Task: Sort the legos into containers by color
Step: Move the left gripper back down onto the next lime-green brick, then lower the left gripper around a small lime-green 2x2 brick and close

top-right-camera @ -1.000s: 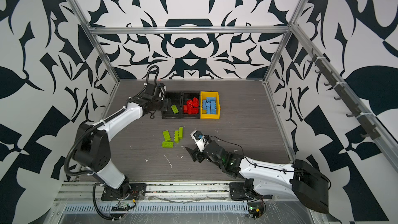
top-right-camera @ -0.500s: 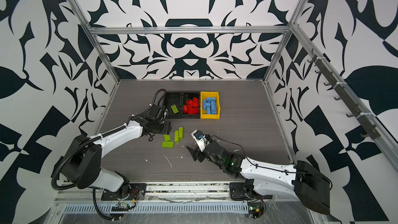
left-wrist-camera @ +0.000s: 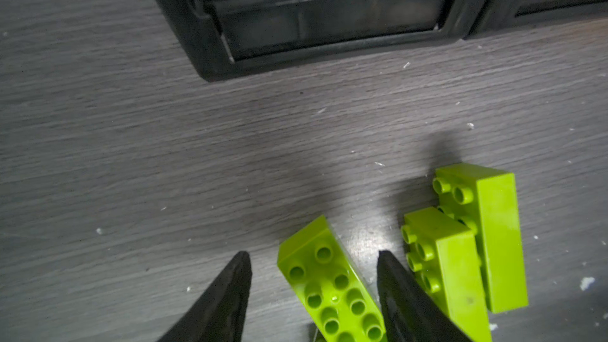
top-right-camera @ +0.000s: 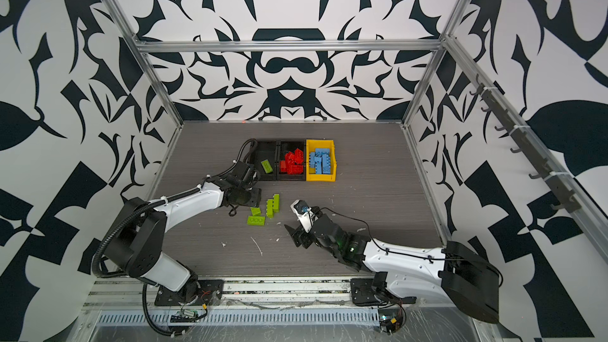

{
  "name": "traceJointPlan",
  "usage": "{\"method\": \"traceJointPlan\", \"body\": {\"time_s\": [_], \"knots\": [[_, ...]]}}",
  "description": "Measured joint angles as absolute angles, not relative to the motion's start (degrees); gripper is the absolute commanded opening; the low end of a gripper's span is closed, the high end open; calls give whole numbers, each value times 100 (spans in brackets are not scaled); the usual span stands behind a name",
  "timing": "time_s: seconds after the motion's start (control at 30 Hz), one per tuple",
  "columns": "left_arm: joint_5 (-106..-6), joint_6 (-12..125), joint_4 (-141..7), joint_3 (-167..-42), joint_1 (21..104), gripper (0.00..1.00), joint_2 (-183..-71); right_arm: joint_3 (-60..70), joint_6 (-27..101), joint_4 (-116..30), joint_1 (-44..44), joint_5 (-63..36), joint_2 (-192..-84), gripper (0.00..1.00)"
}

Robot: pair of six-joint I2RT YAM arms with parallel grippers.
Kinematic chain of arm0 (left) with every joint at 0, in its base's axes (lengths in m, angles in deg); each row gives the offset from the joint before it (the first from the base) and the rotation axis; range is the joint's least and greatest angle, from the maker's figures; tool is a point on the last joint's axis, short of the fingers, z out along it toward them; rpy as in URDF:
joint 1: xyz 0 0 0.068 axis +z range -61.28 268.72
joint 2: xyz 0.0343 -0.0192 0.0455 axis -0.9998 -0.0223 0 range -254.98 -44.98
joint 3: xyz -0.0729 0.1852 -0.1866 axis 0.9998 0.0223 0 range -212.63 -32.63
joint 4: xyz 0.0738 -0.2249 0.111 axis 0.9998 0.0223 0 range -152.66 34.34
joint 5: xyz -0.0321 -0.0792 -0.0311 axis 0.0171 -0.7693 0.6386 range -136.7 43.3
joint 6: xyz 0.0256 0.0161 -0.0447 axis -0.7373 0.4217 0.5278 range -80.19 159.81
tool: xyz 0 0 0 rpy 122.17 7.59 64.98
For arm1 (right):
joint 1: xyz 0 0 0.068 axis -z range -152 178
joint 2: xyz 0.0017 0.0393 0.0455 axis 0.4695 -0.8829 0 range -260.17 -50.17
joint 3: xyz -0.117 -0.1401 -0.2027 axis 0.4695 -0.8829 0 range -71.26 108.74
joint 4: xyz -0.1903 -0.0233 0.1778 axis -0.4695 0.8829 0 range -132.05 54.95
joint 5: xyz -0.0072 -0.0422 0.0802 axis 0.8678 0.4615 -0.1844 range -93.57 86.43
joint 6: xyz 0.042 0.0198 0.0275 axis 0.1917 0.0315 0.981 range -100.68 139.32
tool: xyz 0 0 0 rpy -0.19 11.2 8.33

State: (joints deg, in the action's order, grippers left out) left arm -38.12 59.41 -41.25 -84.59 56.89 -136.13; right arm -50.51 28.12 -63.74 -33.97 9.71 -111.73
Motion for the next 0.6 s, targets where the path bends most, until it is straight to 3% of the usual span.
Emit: {"method": "traceJointPlan", "body": {"time_s": [0.27,0.6], "knots": [[-3810,5934,-4258,-8486,5722,62,-14081,-5051,2812,-6374,-3397,971,-11173,84],[-3923,5928,-4396,-8566,5822,39,-14182,-5011,2812,-6374,-3397,971,-11173,84]]}}
